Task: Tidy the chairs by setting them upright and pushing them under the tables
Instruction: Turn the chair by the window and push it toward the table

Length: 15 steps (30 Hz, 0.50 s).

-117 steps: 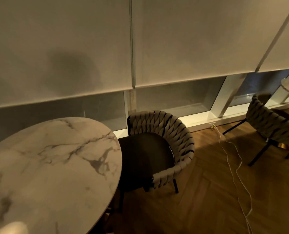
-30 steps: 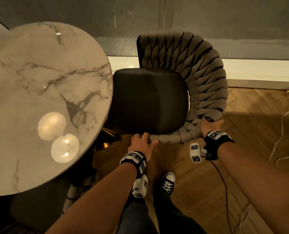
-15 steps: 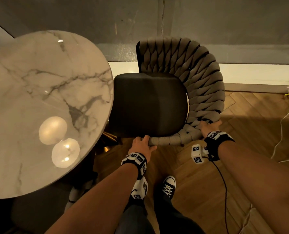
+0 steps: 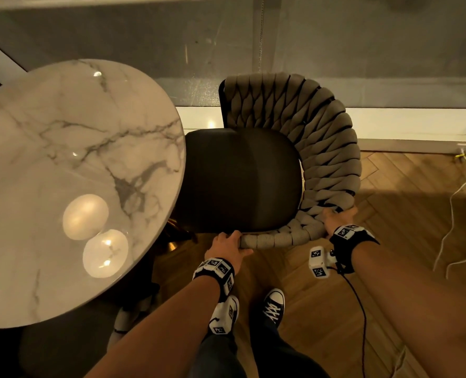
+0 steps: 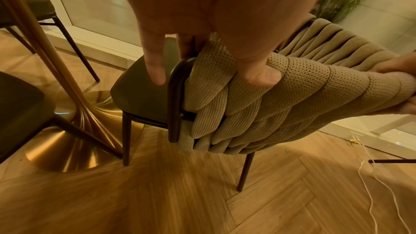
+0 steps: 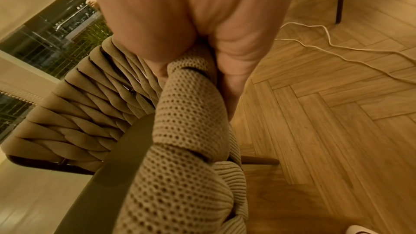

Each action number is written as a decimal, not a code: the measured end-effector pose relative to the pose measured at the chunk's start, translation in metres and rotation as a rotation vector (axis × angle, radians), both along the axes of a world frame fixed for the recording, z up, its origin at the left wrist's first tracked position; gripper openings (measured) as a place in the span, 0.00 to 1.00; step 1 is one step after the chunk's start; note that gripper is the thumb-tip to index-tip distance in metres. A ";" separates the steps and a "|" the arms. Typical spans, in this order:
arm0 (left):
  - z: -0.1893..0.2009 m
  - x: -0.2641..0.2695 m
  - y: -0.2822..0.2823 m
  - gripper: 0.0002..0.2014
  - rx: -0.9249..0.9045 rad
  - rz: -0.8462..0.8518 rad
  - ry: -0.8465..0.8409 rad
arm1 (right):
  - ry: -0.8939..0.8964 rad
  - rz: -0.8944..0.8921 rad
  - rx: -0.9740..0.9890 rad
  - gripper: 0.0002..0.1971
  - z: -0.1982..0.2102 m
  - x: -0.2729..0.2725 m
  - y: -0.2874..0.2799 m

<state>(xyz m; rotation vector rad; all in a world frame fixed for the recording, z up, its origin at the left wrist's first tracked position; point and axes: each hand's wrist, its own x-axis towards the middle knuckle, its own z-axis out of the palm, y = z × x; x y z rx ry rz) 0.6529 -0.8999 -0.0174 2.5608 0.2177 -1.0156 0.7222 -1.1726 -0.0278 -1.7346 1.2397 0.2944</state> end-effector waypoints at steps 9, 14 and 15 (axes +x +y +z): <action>0.002 0.001 0.015 0.25 0.028 -0.074 0.008 | -0.026 -0.039 0.094 0.35 -0.002 -0.007 0.002; 0.005 0.000 0.017 0.26 0.035 -0.103 -0.010 | 0.007 0.029 0.090 0.35 -0.007 -0.011 -0.002; 0.006 0.001 0.018 0.25 0.036 -0.119 -0.011 | 0.007 0.027 0.100 0.34 -0.007 -0.011 -0.003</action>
